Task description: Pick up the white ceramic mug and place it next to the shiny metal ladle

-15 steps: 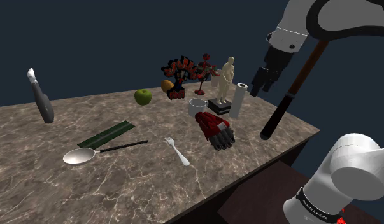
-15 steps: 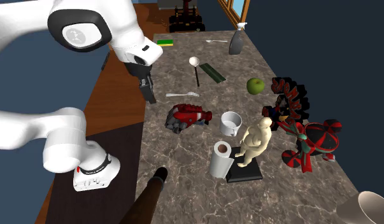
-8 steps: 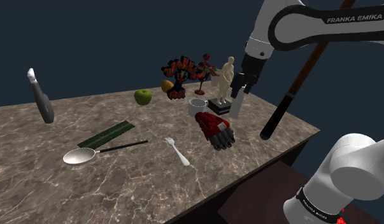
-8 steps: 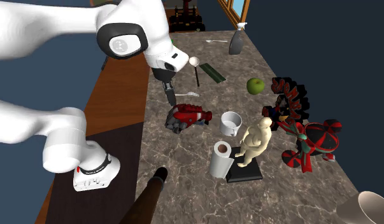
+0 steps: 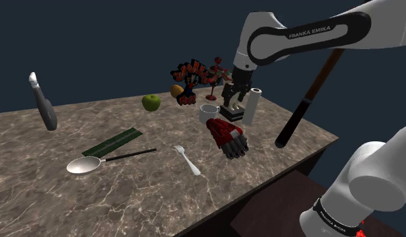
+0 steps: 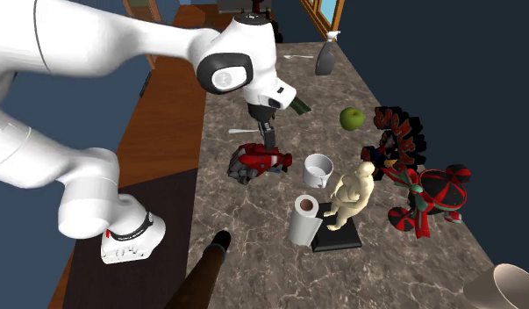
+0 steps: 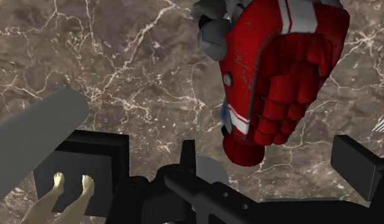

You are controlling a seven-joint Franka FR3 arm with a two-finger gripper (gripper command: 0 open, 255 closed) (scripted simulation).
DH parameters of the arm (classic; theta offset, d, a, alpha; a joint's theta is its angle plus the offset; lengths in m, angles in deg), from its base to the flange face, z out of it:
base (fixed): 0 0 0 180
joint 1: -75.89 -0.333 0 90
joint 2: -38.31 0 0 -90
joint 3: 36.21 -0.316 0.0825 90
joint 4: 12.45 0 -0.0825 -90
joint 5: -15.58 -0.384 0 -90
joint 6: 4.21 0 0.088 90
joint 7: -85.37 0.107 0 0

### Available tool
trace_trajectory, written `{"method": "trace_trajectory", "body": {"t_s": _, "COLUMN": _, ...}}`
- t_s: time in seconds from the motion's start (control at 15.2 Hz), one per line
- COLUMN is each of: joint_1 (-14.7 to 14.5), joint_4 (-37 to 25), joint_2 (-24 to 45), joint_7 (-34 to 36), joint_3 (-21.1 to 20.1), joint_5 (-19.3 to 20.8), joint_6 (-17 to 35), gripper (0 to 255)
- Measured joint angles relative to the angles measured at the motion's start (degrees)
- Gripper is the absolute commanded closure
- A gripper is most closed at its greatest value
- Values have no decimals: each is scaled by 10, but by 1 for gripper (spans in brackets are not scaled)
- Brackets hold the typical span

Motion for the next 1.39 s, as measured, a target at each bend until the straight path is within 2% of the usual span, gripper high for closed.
{"method": "trace_trajectory", "body": {"t_s": 0.53, "joint_1": 7, "joint_4": -131, "joint_2": 182, "joint_7": 10, "joint_3": 1, "joint_5": 25, "joint_6": 40, "gripper": 0}}
{"method": "trace_trajectory", "body": {"t_s": 0.99, "joint_1": 0, "joint_4": -299, "joint_2": 356, "joint_7": 27, "joint_3": 3, "joint_5": 46, "joint_6": 35, "gripper": 0}}
{"method": "trace_trajectory", "body": {"t_s": 1.12, "joint_1": 2, "joint_4": -316, "joint_2": 376, "joint_7": 25, "joint_3": 5, "joint_5": 48, "joint_6": 37, "gripper": 0}}
{"method": "trace_trajectory", "body": {"t_s": 1.39, "joint_1": 3, "joint_4": -309, "joint_2": 392, "joint_7": 26, "joint_3": 6, "joint_5": 50, "joint_6": 59, "gripper": 0}}
